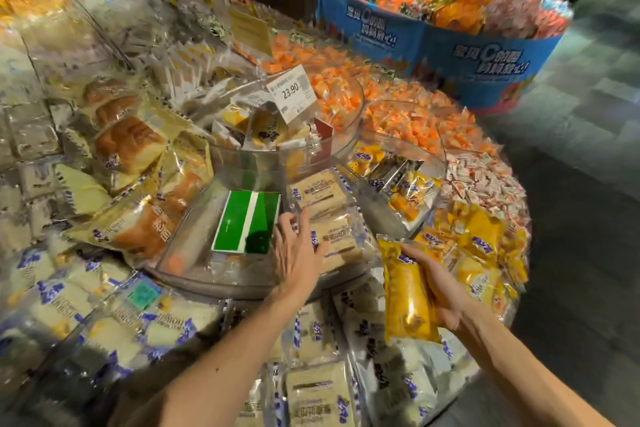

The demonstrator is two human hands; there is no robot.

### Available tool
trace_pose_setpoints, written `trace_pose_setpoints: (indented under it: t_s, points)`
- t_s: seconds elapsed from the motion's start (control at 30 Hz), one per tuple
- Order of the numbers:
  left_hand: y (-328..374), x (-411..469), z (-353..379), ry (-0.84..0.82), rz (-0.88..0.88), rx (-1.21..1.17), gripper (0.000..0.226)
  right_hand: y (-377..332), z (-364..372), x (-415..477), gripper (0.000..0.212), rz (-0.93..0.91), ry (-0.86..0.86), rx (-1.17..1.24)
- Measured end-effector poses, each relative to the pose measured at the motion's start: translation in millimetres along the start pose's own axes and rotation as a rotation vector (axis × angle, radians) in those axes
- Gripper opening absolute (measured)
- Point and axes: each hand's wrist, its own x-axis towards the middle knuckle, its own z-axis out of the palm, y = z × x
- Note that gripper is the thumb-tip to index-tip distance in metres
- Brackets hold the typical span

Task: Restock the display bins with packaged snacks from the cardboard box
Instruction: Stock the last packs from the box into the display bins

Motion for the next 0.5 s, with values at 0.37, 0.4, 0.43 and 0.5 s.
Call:
trace_pose_setpoints:
  t_s: [0.37, 0.4, 0.43, 0.5]
  points:
    - [64, -57, -26, -0.607, -0.072, -0.773, 0.044, 0, -9, 8, 0.047, -0.038, -0.073, 0.204]
    - [68, -65, -23, -0.697, -0.095, -0.783, 0.052, 2, -9, 7, 0.051, -0.052, -0.084, 0.236]
    - [71, -72, -19, -0.762, -0.123, -0.812, 0.059, 4, -9, 6, 0.055, -0.066, -0.081, 0.261]
    - [73, -79, -11, -0.811, -0.181, -0.893, 0.071, 11, -12, 6, 0.062, -0.086, -0.034, 0.288]
